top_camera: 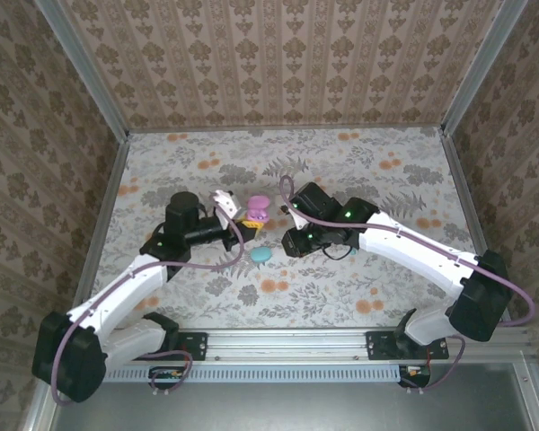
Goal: Insert the wireless bluetooth earbuds into the charging case
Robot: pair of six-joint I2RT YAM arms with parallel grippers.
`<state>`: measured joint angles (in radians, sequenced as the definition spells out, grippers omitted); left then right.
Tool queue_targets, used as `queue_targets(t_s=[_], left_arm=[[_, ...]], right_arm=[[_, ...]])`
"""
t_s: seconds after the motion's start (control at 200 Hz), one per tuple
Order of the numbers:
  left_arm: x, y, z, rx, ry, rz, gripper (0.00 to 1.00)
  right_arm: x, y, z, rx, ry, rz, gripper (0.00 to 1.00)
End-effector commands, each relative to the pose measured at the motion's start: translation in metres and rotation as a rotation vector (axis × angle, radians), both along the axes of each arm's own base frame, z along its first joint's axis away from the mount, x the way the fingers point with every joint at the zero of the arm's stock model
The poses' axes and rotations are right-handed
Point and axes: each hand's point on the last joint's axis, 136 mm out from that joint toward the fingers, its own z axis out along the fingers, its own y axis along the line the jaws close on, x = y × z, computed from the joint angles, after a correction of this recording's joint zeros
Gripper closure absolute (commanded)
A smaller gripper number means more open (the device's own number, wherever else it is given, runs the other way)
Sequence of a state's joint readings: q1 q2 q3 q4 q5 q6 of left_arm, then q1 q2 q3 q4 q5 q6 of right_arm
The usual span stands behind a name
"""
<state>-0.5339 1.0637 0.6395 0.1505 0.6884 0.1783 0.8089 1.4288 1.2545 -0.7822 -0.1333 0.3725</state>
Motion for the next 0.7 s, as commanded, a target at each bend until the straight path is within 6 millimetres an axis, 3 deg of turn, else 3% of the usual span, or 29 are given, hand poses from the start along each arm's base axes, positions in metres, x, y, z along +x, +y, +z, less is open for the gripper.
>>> queue_targets(t_s=[0.0, 0.355, 0.695], left_arm=[[-0.016, -0.014, 0.009, 0.002, -0.039, -0.135, 0.67], [-0.019, -0.030, -0.001, 0.033, -0.001, -0.239, 0.67], [-0.025, -0.040, -0.001, 0.037, 0.021, -0.311, 0.67]], right_arm=[[-0.005, -0.011, 0.024, -0.034, -0.047, 0.057, 0.73], [-0.004, -0.011, 0.064, -0.039, -0.118, 0.135, 0.73], [0.007, 0.006, 0.079, -0.064, -0.165, 0.238, 0.73]])
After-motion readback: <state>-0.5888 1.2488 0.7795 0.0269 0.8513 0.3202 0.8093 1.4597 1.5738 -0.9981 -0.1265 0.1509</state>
